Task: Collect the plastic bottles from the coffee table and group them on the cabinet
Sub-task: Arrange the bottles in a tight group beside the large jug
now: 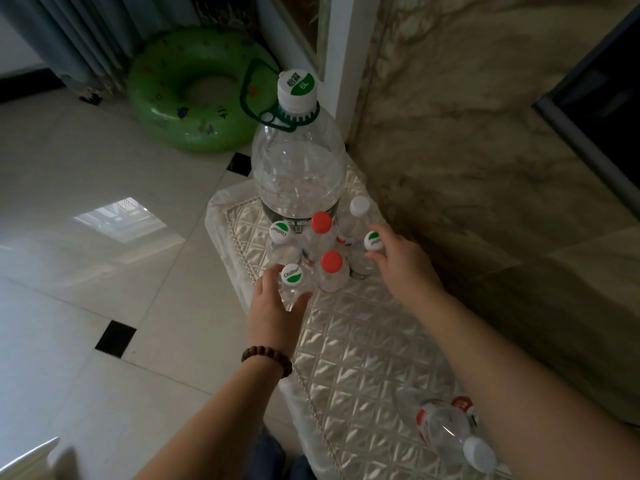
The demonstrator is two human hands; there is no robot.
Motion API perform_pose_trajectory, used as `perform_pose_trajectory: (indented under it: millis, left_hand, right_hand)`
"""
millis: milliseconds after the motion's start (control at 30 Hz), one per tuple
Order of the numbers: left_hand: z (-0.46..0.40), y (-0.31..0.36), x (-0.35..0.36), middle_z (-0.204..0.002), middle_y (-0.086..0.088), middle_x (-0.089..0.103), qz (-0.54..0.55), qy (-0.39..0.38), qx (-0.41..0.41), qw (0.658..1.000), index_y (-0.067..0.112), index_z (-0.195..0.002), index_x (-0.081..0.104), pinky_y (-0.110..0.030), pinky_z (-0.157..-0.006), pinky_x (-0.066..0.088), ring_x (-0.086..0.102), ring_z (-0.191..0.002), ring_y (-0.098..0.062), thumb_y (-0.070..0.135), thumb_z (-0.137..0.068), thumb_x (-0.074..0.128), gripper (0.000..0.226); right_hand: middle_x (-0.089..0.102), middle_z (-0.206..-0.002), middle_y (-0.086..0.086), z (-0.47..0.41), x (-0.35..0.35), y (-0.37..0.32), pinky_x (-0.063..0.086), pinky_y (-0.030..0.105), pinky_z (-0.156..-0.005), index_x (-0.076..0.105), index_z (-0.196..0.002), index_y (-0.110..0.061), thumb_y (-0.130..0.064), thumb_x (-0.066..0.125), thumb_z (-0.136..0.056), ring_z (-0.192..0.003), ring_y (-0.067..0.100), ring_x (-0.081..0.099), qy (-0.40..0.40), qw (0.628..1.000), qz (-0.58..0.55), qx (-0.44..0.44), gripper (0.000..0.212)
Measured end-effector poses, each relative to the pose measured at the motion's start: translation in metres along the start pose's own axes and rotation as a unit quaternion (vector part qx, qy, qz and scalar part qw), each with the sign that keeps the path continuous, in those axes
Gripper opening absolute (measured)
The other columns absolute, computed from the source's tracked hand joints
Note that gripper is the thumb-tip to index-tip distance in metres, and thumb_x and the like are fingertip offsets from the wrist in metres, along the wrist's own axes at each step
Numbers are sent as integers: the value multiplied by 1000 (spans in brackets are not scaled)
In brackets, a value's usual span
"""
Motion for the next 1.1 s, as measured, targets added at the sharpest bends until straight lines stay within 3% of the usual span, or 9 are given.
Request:
perform_pose_trajectory:
  millis: [267, 433, 567, 667, 800, 867, 967, 1100]
  left_hand:
    - [0, -2, 3, -117, 9, 50, -14, -2, 1, 1000, 28, -119, 44, -27, -82, 44, 52, -108, -12, 30, -77, 74, 51]
    - [1, -1, 0, -132, 1, 47, -38, 0, 3, 999, 21, -131, 40, -29, -94, 44, 49, -117, -17, 39, -75, 74, 69]
    - [5, 6, -7, -132, -2, 45, -39, 27, 39, 998, 17, -134, 37, -42, -100, 44, 47, -120, -21, 54, -72, 68, 79]
    - [3, 20, -17, -129, -1, 47, -10, 59, 78, 995, 21, -132, 38, -45, -98, 45, 46, -120, -18, 63, -81, 50, 68]
    - [-29, 46, -38, -122, 0, 52, 19, 125, 104, 987, 19, -121, 52, -45, -94, 47, 50, -113, -17, 39, -87, 58, 40]
    - [-54, 50, -43, -125, 2, 52, -11, 83, 79, 993, 21, -123, 54, -40, -97, 46, 50, -114, -16, 36, -83, 66, 44]
    - [-76, 43, -40, -128, 1, 55, -84, -24, 29, 996, 25, -128, 51, -34, -94, 45, 52, -115, -18, 41, -78, 70, 56]
    - [-82, 36, -36, -115, -1, 64, -101, -41, 28, 994, 24, -122, 58, -41, -91, 51, 58, -107, -19, 38, -77, 73, 48]
  right_hand:
    - [60, -123, 11, -2, 1, 2, 51, 47, -85, 43, -132, -20, -27, 56, -92, -109, 31, 58, 2, 1000, -7, -2, 43]
    - [45, -143, 5, 0, -3, 2, 47, 49, -96, 35, -142, -24, -27, 61, -89, -127, 26, 47, -9, 1000, -28, 3, 58]
    - [38, -148, 0, 5, -8, 3, 46, 44, -99, 34, -141, -28, -32, 64, -86, -128, 24, 46, -8, 999, -50, -19, 63]
    - [38, -146, 0, 3, -18, -5, 43, 37, -101, 36, -141, -26, -36, 61, -88, -131, 20, 42, 28, 996, -69, -57, 59]
    - [40, -146, 4, -25, -27, -21, 38, 32, -104, 39, -141, -20, -27, 59, -91, -131, 21, 41, 55, 993, -68, -85, 54]
    - [42, -145, 6, -42, -23, -26, 39, 36, -105, 41, -140, -18, -23, 59, -91, -131, 23, 42, 27, 995, -46, -80, 53]
    - [56, -130, 11, -57, -16, -27, 44, 33, -94, 49, -134, -18, -20, 59, -91, -118, 28, 53, -9, 998, -30, -47, 44]
    - [60, -117, 13, -66, -16, -27, 43, 30, -79, 55, -122, -16, -18, 52, -94, -101, 26, 56, -30, 999, -27, -27, 28]
Point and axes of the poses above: each hand's wrist, its own z-axis away from the middle knuckle, its own x-axis out of the palm, y = z × x, the point moved 3 cm from there along -z, towards the middle knuckle
